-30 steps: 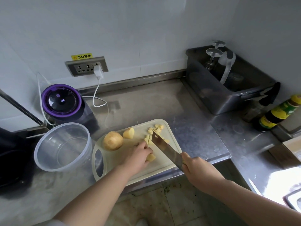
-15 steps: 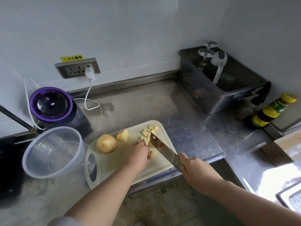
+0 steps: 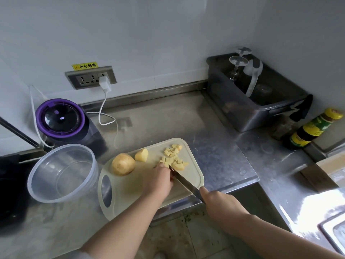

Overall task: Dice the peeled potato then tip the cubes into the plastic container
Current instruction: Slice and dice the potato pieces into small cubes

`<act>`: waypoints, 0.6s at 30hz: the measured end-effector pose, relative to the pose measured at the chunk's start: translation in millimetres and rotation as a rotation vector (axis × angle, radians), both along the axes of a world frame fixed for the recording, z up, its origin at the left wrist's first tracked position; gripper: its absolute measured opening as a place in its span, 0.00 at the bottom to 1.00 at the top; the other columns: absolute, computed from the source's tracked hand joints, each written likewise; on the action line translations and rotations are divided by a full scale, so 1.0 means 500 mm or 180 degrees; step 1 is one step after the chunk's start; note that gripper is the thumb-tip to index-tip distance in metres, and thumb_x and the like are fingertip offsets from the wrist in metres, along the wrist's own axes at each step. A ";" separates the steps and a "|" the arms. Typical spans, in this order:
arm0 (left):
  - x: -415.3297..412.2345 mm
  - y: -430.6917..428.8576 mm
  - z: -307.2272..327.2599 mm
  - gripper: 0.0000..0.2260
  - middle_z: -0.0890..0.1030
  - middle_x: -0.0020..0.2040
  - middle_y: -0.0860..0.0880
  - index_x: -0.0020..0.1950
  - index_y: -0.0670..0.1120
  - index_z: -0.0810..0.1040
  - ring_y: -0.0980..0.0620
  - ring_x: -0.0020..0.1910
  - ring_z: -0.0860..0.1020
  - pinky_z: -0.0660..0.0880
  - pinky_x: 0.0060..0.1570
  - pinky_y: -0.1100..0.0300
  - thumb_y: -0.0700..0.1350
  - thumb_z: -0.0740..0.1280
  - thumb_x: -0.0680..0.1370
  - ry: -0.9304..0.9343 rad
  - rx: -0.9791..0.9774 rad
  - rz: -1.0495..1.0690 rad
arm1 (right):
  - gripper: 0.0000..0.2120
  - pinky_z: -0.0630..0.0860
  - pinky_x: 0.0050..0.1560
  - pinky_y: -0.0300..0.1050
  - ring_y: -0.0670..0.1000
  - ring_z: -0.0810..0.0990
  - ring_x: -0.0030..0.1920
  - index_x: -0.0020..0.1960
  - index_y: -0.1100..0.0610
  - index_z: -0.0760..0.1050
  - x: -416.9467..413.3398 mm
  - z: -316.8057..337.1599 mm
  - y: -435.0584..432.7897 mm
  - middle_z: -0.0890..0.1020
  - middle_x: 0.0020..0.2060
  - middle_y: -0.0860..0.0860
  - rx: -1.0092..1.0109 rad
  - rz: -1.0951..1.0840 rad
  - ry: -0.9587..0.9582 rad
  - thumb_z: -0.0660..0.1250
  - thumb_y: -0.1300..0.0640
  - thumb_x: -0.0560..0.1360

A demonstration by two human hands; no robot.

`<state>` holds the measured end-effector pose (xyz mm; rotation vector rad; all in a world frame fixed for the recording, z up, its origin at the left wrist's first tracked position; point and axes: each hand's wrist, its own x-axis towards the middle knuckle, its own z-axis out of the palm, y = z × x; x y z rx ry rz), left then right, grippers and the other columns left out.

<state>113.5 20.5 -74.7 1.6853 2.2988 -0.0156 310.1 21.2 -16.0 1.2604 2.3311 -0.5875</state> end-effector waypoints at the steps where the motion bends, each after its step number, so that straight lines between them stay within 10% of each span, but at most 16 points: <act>1: -0.001 0.000 -0.001 0.13 0.73 0.62 0.48 0.59 0.44 0.78 0.47 0.55 0.77 0.76 0.52 0.55 0.48 0.66 0.77 -0.0036 0.0012 0.0005 | 0.20 0.79 0.43 0.48 0.52 0.80 0.40 0.67 0.49 0.60 0.000 0.001 0.001 0.77 0.39 0.52 -0.0003 -0.0012 -0.0011 0.56 0.65 0.79; 18: -0.058 -0.068 0.027 0.21 0.76 0.56 0.52 0.59 0.49 0.75 0.52 0.52 0.77 0.71 0.45 0.62 0.59 0.71 0.72 -0.0684 0.0336 0.0637 | 0.13 0.80 0.42 0.48 0.54 0.80 0.36 0.61 0.52 0.63 -0.013 0.034 0.019 0.80 0.42 0.53 0.0315 0.0066 0.0235 0.54 0.65 0.80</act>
